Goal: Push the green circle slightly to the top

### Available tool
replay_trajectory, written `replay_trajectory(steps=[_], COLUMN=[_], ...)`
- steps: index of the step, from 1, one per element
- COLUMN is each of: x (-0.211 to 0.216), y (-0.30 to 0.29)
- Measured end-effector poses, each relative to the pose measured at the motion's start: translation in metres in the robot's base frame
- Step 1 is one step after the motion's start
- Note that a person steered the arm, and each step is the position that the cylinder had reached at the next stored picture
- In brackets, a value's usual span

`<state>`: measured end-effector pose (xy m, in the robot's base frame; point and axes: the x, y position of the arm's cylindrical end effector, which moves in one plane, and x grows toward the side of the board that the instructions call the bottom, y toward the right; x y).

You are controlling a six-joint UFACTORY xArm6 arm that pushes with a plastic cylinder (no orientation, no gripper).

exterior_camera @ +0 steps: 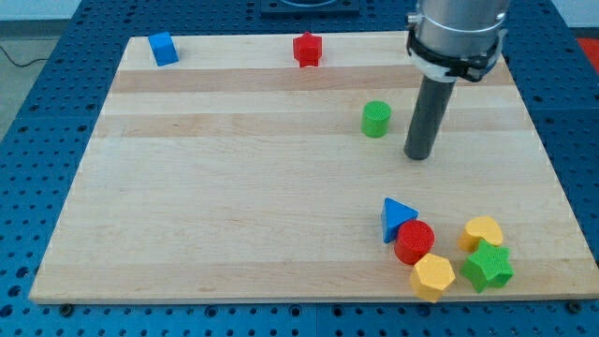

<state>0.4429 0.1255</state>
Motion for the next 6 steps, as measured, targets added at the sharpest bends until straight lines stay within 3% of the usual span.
replay_trajectory(steps=[2, 4, 5, 6], x=[-0.069, -0.023, -0.019, -0.046], y=[-0.013, -0.056, -0.098, -0.096])
